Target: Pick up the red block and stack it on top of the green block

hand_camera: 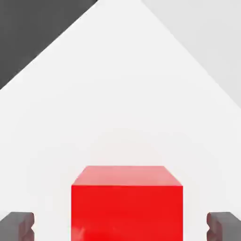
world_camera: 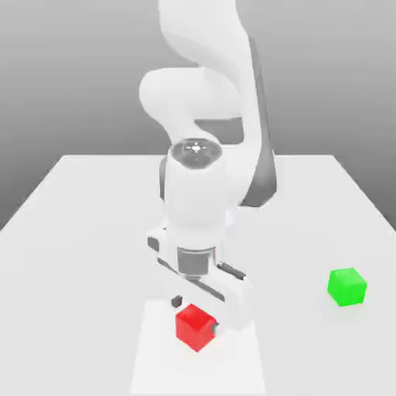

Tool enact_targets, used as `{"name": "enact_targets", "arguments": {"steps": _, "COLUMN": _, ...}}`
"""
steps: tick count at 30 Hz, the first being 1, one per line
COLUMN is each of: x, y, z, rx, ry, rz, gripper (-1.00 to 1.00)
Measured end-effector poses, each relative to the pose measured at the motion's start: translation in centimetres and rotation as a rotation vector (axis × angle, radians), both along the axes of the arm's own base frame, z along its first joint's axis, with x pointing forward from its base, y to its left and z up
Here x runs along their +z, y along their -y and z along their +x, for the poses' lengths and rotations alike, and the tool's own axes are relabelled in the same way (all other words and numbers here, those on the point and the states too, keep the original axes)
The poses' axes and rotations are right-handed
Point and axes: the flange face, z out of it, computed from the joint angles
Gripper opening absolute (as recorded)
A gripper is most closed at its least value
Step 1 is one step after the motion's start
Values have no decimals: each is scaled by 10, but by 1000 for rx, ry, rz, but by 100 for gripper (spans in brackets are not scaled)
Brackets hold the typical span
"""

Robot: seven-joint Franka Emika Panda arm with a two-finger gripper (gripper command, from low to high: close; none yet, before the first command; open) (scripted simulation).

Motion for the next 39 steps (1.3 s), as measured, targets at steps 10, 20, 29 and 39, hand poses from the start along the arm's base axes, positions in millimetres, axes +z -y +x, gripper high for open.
{"name": "enact_targets", "arguments": {"steps": 10, "x": 18, "y": 0, "z": 3, "rx": 3, "ry": 6, "rz": -2, "gripper": -100}}
{"name": "enact_targets", "arguments": {"steps": 20, "x": 69, "y": -64, "z": -4, "rx": 126, "ry": -3, "rz": 5, "gripper": -100}}
{"name": "enact_targets", "arguments": {"steps": 29, "x": 89, "y": -233, "z": -68, "rx": 476, "ry": -6, "rz": 7, "gripper": -100}}
{"name": "enact_targets", "arguments": {"steps": 39, "x": 46, "y": -295, "z": -117, "rx": 617, "ry": 0, "rz": 3, "gripper": -100}}
